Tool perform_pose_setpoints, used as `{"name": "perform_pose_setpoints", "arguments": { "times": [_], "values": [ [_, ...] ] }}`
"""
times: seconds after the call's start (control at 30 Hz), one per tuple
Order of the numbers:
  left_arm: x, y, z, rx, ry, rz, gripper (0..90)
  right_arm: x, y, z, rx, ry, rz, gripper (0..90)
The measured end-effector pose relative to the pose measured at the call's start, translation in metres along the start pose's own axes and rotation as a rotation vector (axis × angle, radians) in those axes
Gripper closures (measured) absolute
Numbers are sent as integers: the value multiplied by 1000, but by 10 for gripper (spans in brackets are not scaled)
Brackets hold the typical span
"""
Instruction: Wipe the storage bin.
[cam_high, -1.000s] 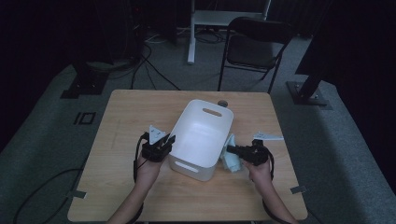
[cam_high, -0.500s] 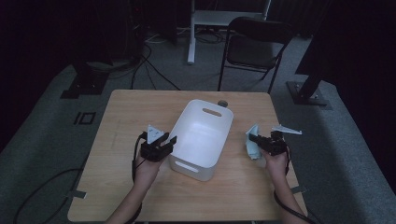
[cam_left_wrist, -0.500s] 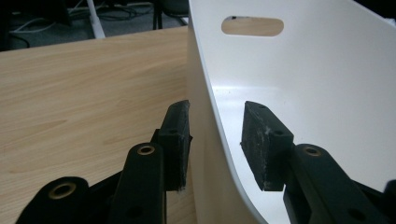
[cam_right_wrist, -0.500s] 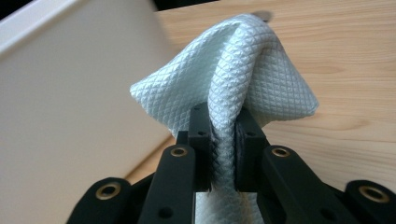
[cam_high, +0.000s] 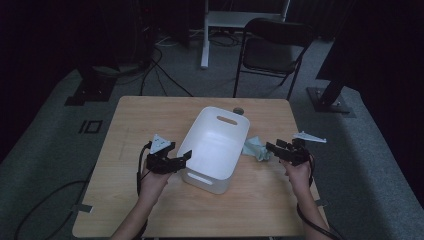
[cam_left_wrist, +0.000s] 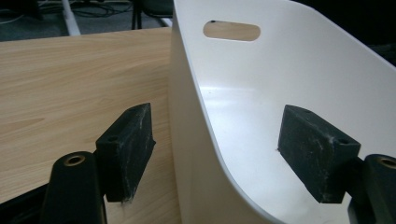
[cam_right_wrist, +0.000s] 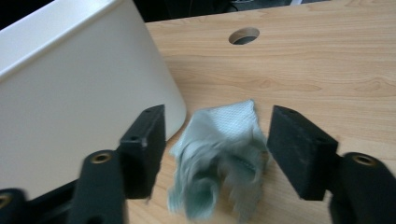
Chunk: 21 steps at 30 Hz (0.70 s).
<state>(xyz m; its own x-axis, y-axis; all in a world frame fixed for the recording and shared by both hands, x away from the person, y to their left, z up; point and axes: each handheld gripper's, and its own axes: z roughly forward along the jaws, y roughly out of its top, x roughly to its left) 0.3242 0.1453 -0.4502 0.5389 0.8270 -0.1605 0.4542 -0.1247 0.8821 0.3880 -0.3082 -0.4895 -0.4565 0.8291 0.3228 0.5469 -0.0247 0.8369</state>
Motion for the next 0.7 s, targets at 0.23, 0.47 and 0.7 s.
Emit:
{"name": "perform_pose_setpoints", "arguments": {
  "times": [0.23,0.47,0.7],
  "values": [
    [0,-4,-11,-22,-35,12,173,9,-9,-4,-5,25,-7,177],
    [0,-11,-30,-60,-66,39,150,16,-20,-12,-6,43,-14,177],
    [1,-26,-45,-68,-62,70,149,22,-34,-18,21,53,-31,177]
  ]
}}
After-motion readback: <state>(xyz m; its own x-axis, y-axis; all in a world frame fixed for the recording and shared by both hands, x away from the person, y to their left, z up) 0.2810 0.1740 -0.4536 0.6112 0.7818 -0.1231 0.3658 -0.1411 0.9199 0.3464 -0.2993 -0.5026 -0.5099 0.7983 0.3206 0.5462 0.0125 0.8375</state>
